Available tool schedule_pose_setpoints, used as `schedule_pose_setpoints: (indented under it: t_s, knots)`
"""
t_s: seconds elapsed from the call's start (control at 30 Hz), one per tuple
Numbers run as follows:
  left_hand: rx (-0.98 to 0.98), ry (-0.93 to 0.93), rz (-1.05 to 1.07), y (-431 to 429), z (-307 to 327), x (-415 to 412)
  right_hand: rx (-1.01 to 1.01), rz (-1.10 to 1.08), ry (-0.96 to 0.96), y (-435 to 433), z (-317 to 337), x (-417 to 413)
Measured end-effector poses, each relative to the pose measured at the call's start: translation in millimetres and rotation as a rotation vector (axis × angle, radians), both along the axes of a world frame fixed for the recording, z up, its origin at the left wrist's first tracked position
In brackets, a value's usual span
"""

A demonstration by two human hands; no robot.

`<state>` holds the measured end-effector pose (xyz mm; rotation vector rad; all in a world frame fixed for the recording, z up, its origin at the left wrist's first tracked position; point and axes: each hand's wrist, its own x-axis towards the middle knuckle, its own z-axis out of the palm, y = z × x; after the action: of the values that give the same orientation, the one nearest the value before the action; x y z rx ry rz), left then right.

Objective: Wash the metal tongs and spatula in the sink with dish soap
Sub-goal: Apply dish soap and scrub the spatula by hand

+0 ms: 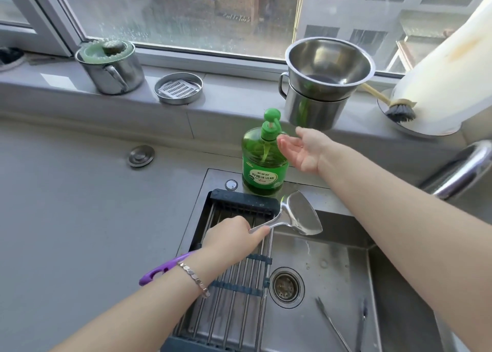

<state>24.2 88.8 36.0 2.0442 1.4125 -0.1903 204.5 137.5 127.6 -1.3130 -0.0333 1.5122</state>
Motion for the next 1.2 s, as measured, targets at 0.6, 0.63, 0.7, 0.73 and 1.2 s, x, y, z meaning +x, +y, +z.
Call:
schedule_pose_setpoints:
  t_s: [0.6, 0.63, 0.7, 0.73, 1.2]
  knots:
    - [0.063, -0.016, -0.167, -139.1, 38.4, 24.0, 0.137, 0.753, -1.652, -266.5, -72.5, 27.1]
    - [0.077, -0.009, -0.172, -142.4, 38.8, 26.1, 0.191, 0.798, -1.684, -270.1, -70.6, 19.2]
    - [0.1, 0.02, -0.186, -146.5, 38.9, 27.7, 0.344, 0.935, -1.792, -286.9, -76.0, 8.9]
    - [0.109, 0.035, -0.197, -148.5, 39.0, 27.1, 0.411, 0.975, -1.817, -296.6, -79.3, 8.9]
    - [0.174, 0.016, -0.287, -160.8, 44.0, 45.2, 0.305, 0.851, -1.712, -312.1, -73.2, 62.2]
